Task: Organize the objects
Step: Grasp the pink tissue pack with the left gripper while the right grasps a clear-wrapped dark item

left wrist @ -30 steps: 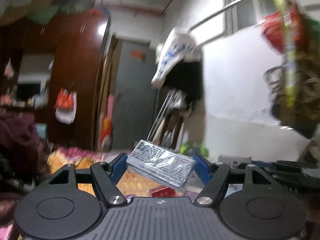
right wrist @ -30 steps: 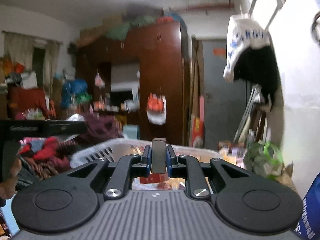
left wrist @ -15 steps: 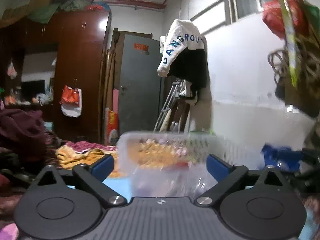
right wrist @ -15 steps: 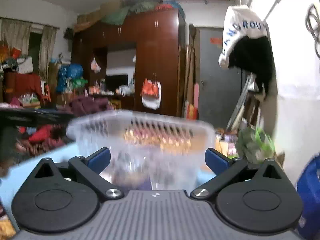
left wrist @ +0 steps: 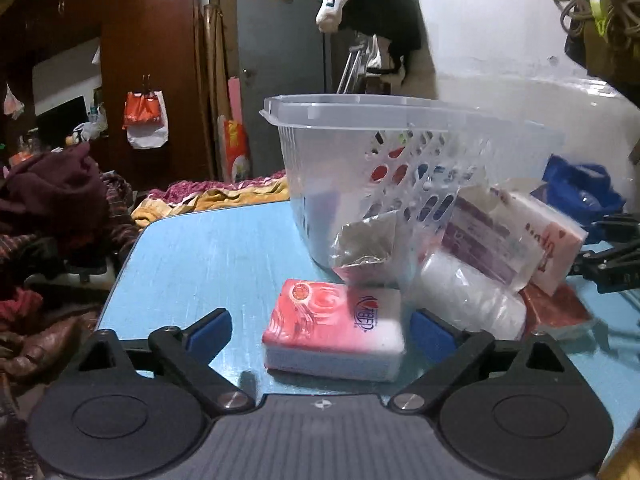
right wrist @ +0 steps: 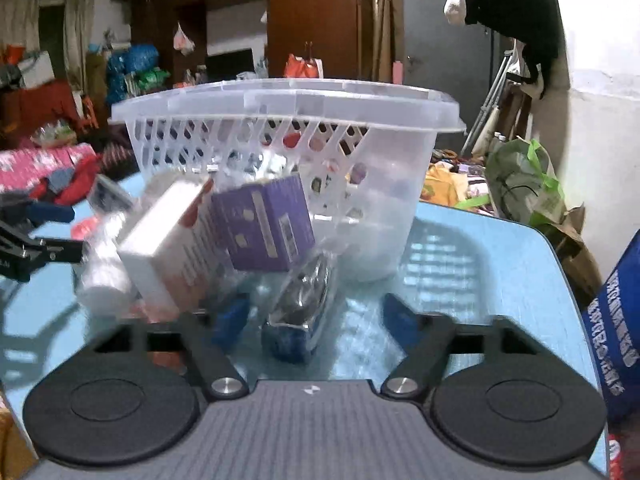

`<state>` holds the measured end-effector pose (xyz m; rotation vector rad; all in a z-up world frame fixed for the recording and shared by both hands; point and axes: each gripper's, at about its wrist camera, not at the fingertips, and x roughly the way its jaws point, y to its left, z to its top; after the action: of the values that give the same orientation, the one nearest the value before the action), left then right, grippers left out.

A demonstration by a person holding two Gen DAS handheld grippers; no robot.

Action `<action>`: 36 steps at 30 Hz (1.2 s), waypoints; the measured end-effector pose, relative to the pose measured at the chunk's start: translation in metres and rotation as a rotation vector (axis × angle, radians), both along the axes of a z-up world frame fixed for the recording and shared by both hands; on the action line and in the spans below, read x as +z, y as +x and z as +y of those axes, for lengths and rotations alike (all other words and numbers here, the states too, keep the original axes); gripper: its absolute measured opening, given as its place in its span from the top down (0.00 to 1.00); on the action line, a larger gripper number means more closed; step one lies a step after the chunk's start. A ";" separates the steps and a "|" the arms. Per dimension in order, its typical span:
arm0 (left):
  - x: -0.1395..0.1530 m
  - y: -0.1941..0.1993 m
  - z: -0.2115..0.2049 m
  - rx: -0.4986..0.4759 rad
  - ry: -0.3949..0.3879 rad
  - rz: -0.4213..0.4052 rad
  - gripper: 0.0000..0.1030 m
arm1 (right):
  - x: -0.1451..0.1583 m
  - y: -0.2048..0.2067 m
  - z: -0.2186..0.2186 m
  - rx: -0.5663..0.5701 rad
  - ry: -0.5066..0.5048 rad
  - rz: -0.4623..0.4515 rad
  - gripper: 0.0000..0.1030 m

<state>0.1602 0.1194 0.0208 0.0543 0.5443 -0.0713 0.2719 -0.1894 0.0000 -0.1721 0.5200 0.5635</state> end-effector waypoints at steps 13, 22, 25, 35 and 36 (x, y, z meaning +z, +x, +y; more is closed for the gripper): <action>-0.008 0.004 0.016 -0.042 -0.113 0.070 0.26 | 0.002 -0.013 -0.011 -0.059 0.032 -0.090 0.72; -0.006 -0.017 0.018 -0.061 -0.168 -0.099 0.26 | 0.004 -0.012 -0.057 -0.120 0.322 -0.091 0.72; -0.004 -0.019 0.023 -0.048 -0.178 -0.127 0.26 | 0.006 -0.014 -0.052 -0.118 0.312 -0.105 0.72; -0.002 -0.024 0.025 -0.013 -0.172 -0.179 0.26 | 0.004 -0.027 -0.063 -0.180 0.369 -0.194 0.72; -0.003 -0.024 0.025 -0.016 -0.172 -0.179 0.26 | 0.005 -0.028 -0.063 -0.185 0.373 -0.204 0.72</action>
<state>0.1360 0.1446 0.0182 -0.1021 0.3577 -0.1271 0.2439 -0.2525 0.0046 0.1716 0.2225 0.4469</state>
